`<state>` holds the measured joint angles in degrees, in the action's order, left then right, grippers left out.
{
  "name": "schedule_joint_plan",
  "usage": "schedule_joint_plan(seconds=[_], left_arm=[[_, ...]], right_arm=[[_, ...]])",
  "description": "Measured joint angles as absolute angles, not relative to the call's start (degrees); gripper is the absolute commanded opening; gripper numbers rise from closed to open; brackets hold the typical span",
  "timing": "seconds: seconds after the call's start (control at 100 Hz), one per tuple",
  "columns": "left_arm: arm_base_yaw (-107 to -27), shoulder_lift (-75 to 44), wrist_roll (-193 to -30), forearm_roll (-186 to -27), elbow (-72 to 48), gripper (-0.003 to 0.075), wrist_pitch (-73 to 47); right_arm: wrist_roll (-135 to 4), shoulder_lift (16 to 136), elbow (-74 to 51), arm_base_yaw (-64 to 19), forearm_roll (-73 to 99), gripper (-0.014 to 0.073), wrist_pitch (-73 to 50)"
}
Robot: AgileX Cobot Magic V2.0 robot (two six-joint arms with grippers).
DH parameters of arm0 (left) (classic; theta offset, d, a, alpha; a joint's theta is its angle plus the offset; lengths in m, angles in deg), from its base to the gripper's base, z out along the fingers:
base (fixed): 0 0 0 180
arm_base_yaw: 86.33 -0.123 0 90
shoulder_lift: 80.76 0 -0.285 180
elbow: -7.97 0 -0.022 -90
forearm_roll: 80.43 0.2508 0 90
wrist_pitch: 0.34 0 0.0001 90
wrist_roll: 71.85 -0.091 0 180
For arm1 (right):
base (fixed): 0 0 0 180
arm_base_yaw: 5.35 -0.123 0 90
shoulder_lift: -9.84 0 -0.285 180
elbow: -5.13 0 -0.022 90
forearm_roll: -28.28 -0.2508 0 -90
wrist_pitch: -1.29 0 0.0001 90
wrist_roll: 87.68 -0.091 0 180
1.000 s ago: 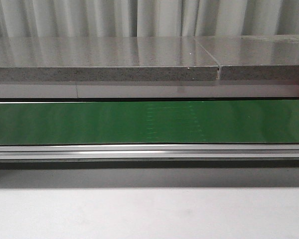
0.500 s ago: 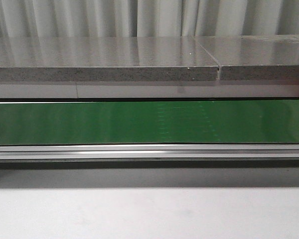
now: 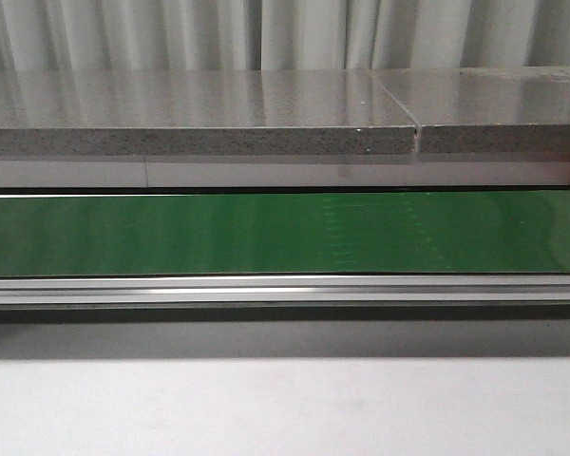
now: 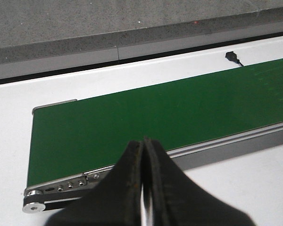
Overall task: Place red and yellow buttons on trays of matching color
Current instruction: 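Carry the yellow button into the yellow tray and release it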
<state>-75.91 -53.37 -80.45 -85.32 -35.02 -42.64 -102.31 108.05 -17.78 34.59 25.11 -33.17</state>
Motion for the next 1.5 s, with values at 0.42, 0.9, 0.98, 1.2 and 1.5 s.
schedule_joint_plan(seconds=[0.42, 0.9, 0.98, 1.2, 1.5], left_arm=[[-75.91, -53.37, -80.45, -85.32, -35.02, -0.0021, -42.64], [-75.91, -53.37, -80.45, -85.32, -35.02, -0.0021, -42.64], [-75.91, -53.37, -80.45, -85.32, -35.02, -0.0021, -42.64], [-75.91, -53.37, -80.45, -85.32, -35.02, -0.0021, -42.64], [-75.91, -53.37, -80.45, -85.32, -35.02, -0.0021, -42.64]], right_arm=[[-102.39, 109.16, -18.16, 34.59, 23.25, 0.0530, -31.54], [-102.39, 102.27, -18.29, 34.59, 23.25, 0.0530, -31.87], [-102.39, 100.25, -18.29, 34.59, 23.35, 0.0530, -32.56], [-100.16, 93.67, -18.38, 31.95, 23.93, 0.0472, -34.52], [-92.63, 85.86, -18.38, 14.63, 23.93, 0.0003, -35.99]])
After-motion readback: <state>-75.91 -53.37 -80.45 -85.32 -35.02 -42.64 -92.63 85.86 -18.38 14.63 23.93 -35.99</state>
